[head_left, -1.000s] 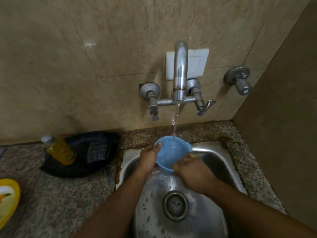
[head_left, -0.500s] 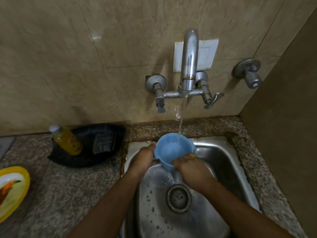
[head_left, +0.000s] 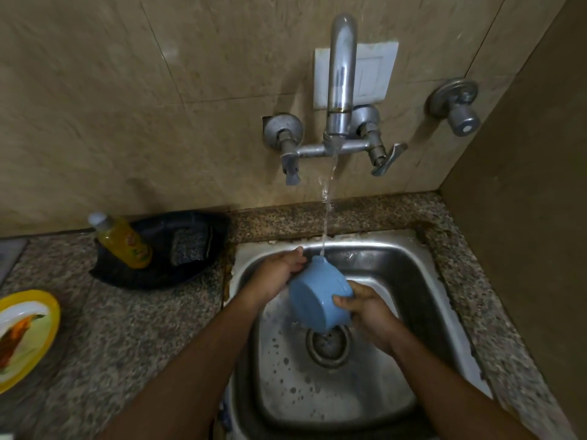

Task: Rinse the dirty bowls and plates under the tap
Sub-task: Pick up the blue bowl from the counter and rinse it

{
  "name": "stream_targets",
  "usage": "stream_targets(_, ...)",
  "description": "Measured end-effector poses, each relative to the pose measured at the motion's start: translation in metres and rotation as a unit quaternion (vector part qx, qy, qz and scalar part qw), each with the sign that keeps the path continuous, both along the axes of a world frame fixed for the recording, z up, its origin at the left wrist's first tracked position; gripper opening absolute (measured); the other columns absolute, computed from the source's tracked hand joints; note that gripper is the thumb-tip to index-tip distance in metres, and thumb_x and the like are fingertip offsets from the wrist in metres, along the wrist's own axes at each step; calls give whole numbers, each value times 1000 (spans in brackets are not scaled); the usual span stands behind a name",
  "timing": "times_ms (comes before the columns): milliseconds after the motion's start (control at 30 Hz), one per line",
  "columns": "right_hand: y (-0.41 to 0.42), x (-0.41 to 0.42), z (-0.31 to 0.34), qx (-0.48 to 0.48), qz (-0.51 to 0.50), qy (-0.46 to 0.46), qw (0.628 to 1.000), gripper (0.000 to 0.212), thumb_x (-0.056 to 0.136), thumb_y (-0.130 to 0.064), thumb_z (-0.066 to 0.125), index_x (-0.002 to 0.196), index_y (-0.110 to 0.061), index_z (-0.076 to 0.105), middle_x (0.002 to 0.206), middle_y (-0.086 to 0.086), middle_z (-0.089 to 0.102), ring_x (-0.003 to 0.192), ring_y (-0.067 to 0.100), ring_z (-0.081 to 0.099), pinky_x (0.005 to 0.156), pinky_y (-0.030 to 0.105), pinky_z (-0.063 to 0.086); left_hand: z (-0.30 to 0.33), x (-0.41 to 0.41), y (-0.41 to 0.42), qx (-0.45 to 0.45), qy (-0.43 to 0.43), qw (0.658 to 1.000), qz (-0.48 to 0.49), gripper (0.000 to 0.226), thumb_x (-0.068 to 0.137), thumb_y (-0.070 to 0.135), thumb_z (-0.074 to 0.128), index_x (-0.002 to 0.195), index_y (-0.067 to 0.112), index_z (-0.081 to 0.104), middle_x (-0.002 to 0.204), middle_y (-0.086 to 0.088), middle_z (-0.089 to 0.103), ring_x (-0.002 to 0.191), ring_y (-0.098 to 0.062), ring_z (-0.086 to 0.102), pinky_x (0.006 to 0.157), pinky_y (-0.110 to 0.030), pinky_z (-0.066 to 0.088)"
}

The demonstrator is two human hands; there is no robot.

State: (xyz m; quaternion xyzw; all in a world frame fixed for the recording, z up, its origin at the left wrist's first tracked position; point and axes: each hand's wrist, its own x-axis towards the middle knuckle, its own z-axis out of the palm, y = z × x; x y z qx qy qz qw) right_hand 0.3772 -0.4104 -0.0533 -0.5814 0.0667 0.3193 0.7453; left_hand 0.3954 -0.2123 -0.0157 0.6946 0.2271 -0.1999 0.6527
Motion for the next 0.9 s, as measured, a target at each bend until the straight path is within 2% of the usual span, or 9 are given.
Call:
stream_targets(133, 0, 3, 4, 72, -65, 89, 991, 52, 75, -11, 64, 126, -1, 58, 121, 26, 63, 104, 40, 63, 86, 50, 53, -4, 1, 0, 60, -23, 998, -21, 33, 95, 43, 55, 102, 18, 74, 96, -3, 77, 96, -24, 71, 92, -41, 54)
stream_targets(267, 0, 6, 8, 67, -117, 122, 983, 46, 87, -14, 55, 130, 0, 56, 124, 29, 61, 109, 44, 58, 98, 59, 42, -3, 1, 2, 66, -28, 997, -37, 34, 94, 48, 52, 103, 23, 73, 95, -1, 77, 92, -22, 73, 95, -49, 53)
stream_targets(433, 13, 23, 38, 50, -122, 104, 986, 34, 96, -21, 42, 106, 0, 67, 92, 21, 73, 77, 31, 69, 67, 37, 57, -2, 3, -4, 26, -1, 1000, -3, 46, 96, 56, 44, 109, 22, 71, 92, -7, 77, 84, -22, 73, 79, -36, 54)
stream_targets(533, 27, 47, 51, -15, -129, 99, 987, 37, 97, -28, 41, 94, -4, 69, 77, 16, 71, 61, 27, 67, 56, 30, 53, 7, 17, -14, 11, -57, 996, 67, 47, 97, 52, 45, 102, 14, 73, 87, -15, 75, 78, -30, 71, 72, -41, 55)
stream_targets(633, 39, 77, 50, -184, -112, 6, 976, 32, 98, -26, 43, 99, -6, 67, 102, 23, 69, 86, 32, 65, 75, 35, 52, 10, 31, -19, 100, -117, 981, 119, 41, 96, 50, 49, 91, 16, 70, 84, -9, 74, 79, -27, 70, 74, -42, 57)
stream_targets(700, 52, 77, 50, -293, -79, -100, 948, 33, 98, -36, 39, 102, -13, 63, 108, 12, 66, 96, 27, 62, 89, 40, 49, 15, 36, -23, 143, -156, 971, 112, 36, 96, 45, 51, 81, 15, 65, 79, -6, 69, 74, -24, 66, 70, -38, 52)
stream_targets(800, 64, 64, 54, -425, -61, -376, 821, 35, 100, -34, 37, 122, -15, 56, 115, 2, 57, 105, 17, 55, 92, 33, 44, 22, 39, -27, 167, -192, 963, 90, 36, 97, 39, 53, 74, 13, 62, 73, -7, 66, 67, -21, 60, 66, -35, 48)
stream_targets(833, 64, 65, 52, -440, -45, -418, 793, 38, 99, -32, 35, 122, -12, 56, 117, 5, 59, 105, 19, 55, 90, 31, 44, 23, 38, -29, 160, -195, 964, 82, 34, 98, 35, 53, 73, 15, 61, 71, -6, 64, 66, -19, 57, 64, -33, 46)
stream_targets(900, 61, 83, 55, -467, 1, -396, 791, 34, 100, -26, 36, 109, -8, 63, 108, 13, 65, 96, 25, 61, 82, 32, 44, 26, 36, -35, 170, -206, 962, 62, 33, 100, 29, 51, 69, 20, 55, 69, -3, 60, 64, -17, 54, 64, -34, 42)
